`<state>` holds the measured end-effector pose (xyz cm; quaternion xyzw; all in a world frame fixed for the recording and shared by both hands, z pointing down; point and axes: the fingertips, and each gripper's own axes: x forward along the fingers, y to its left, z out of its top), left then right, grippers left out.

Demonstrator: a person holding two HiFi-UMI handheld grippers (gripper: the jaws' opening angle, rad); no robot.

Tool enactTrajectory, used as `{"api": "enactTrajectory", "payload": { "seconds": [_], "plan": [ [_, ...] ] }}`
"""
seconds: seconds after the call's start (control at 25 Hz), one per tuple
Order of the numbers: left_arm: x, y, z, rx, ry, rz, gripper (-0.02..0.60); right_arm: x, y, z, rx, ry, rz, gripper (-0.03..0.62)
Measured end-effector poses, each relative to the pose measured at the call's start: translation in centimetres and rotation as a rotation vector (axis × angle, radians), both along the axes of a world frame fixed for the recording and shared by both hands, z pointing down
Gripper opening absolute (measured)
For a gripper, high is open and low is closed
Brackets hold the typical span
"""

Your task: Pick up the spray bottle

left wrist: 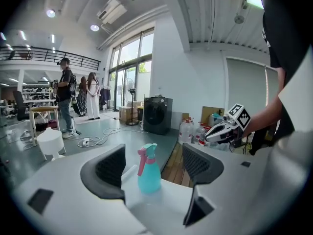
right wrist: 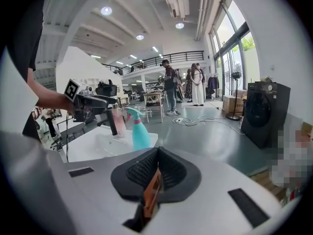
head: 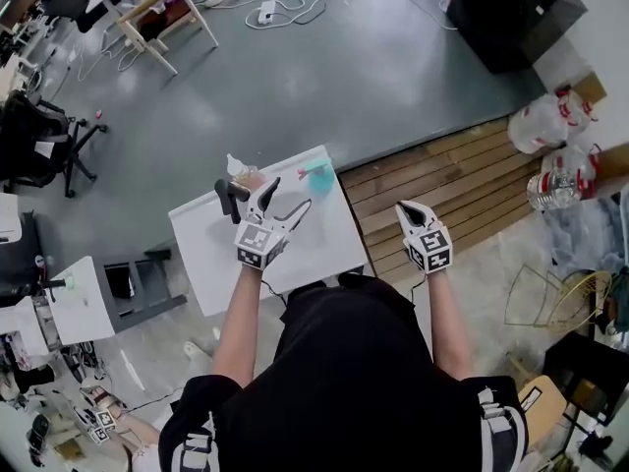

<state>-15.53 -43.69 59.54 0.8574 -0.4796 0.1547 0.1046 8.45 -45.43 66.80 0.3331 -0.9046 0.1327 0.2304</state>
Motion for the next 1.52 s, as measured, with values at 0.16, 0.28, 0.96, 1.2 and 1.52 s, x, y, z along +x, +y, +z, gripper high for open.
{"api": "enactTrajectory", "payload": {
  "seconds": [0.16,0.28,0.96,1.2,1.52],
  "plan": [
    [0.6,-2.5,0.9,-0.009,0.002,0.051,0.342,1.3,-0.1,0.3,-0.008,0.02,0.052,0.017],
    [1.2,-4.3,2.2,-0.022,-0.009,0.1,0.342,2.5,0.3,0.6,-0.01,0.048,0.099,0.017],
    [5.2,-9.1,6.1,-0.06,-0.027,0.212,0.341,9.8,1.7,2.5,-0.051,0.112,0.262,0.017],
    [5.5,-9.2,6.6,-0.071,-0.043,0.225,0.341,10.0,1.2,2.4,-0.05,0.108,0.264,0.017],
    [5.0,-9.3,6.9,-0.055,-0.091,0.225,0.212,9.2,0.9,2.9,-0.058,0.113,0.241,0.017]
  ]
}}
